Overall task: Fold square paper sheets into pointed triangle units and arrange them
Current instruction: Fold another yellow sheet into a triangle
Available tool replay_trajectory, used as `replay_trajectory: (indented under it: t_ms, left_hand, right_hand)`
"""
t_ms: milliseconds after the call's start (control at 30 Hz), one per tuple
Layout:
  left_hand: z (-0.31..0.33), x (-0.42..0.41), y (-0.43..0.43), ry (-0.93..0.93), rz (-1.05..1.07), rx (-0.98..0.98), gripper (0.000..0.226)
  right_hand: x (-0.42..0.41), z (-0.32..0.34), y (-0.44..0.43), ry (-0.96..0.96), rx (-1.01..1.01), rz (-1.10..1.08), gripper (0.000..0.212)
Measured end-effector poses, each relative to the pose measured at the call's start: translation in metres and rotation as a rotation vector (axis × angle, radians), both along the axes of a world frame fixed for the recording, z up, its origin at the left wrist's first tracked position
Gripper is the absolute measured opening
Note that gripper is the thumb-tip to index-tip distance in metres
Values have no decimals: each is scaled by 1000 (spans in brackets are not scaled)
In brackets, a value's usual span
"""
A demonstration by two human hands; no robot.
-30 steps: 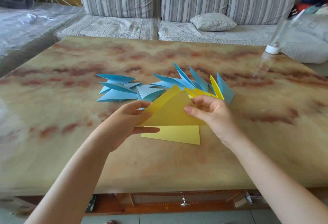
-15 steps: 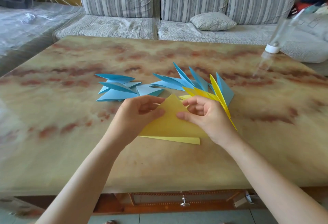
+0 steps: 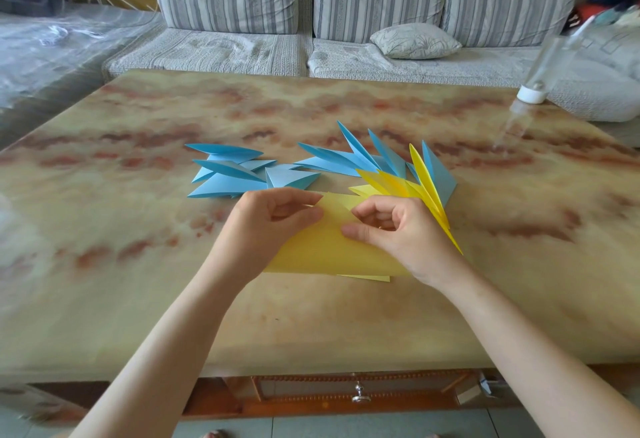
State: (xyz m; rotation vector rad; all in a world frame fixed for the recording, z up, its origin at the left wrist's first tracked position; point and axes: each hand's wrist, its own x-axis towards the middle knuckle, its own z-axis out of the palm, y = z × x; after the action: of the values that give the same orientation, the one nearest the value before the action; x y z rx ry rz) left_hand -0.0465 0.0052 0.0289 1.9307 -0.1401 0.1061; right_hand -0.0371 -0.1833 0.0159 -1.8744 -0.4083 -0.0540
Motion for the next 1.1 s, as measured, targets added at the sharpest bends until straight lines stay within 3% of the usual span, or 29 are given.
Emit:
replay_trajectory:
  t_ms: [1100]
  left_hand:
    - [-4,2,-5,5,82,32,7]
  right_hand:
    - [-1,6,-2,76,25,18,15]
